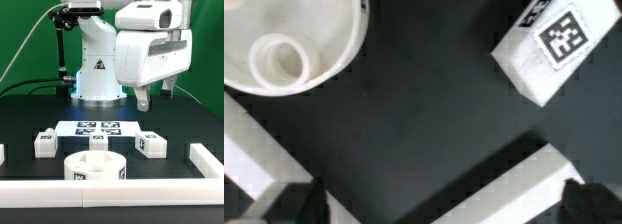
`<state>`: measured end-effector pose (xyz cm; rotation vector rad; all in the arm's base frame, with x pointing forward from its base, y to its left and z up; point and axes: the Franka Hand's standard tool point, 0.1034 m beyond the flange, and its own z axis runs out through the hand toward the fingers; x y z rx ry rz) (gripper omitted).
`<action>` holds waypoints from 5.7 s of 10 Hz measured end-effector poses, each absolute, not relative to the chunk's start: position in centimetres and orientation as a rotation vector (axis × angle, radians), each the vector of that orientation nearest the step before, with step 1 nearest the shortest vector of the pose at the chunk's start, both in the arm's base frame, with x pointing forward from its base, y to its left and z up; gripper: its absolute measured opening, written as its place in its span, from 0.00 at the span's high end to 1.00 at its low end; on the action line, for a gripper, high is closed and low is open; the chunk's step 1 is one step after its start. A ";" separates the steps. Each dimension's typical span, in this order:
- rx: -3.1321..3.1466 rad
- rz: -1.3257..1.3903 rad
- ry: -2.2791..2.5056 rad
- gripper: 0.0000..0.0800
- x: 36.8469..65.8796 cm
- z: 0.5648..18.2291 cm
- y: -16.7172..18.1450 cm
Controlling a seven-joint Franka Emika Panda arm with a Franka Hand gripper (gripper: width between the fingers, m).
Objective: Assemble stool
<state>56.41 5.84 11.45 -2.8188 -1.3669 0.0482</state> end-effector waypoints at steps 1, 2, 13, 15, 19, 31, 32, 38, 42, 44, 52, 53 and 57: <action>-2.819 0.048 -1.367 0.19 56.4 11.4 5.8; -2.819 0.048 -1.367 0.19 56.4 11.4 5.8; -2.808 0.136 -1.310 0.19 55.2 4.3 -2.6; -2.812 0.131 -1.306 0.19 55.3 3.3 -2.8; -2.815 0.128 -1.305 0.22 55.2 2.5 -2.9; -2.811 0.123 -1.311 0.62 55.4 2.5 -2.6; -2.798 0.109 -1.332 0.62 55.9 2.6 -1.6; -2.718 0.028 -1.435 0.62 57.9 3.4 5.5; -2.719 0.031 -1.433 0.62 57.9 3.2 5.5; -2.708 0.012 -1.449 0.62 58.1 2.6 7.3; -2.711 0.010 -1.431 0.62 58.5 2.6 10.0; -2.711 0.011 -1.430 0.50 58.5 2.5 10.0; -2.711 0.012 -1.430 0.20 58.5 2.5 10.0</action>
Offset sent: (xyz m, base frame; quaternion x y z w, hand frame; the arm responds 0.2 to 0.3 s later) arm 0.0000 0.0000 0.0000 0.0000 0.0000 0.0000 1.0000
